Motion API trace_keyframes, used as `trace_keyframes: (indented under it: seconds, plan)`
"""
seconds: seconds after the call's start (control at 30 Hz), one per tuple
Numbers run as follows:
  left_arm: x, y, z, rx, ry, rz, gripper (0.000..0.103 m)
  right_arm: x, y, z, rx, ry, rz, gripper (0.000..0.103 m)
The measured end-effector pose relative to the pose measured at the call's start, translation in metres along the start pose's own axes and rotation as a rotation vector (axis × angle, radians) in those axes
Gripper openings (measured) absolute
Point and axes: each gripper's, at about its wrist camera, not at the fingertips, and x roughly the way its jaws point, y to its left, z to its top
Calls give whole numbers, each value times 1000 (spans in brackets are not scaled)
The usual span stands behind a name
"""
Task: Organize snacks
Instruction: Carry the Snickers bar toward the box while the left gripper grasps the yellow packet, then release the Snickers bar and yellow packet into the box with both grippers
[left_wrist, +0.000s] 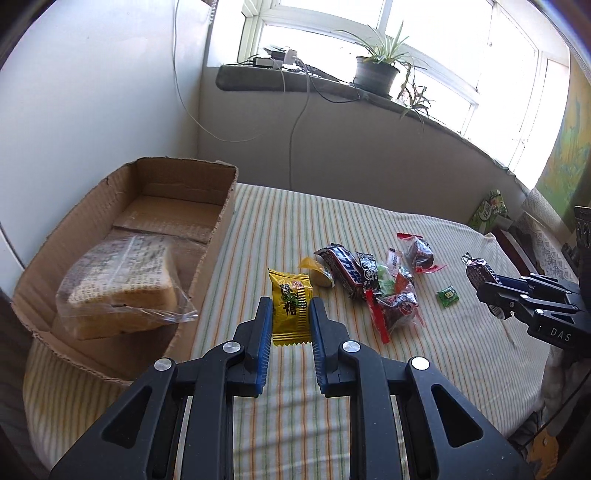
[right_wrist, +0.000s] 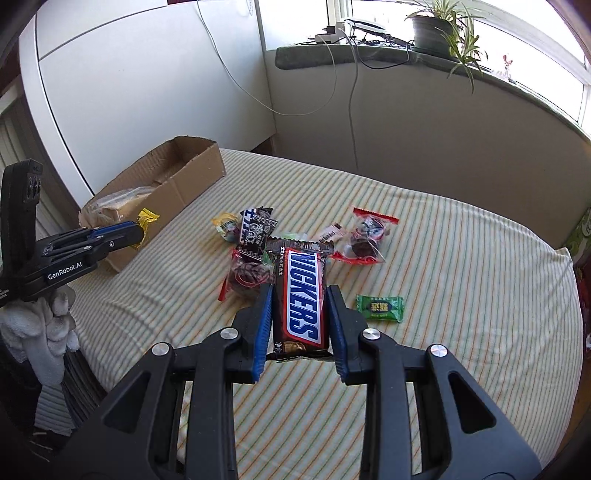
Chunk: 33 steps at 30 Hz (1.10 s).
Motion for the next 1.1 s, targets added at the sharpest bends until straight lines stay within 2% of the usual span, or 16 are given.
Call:
trace_keyframes:
  seconds: [0.47, 0.67, 1.1]
  plan:
    - [-31, 58, 6, -88, -88, 92, 18, 32, 85, 60, -133, -40, 106, 30]
    - [-41, 84, 4, -136, -104, 141, 18, 56, 119, 82, -174, -39, 159, 30]
    - [-48, 128, 2, -205, -115, 220, 18, 111, 173, 111, -251, 3, 201, 30]
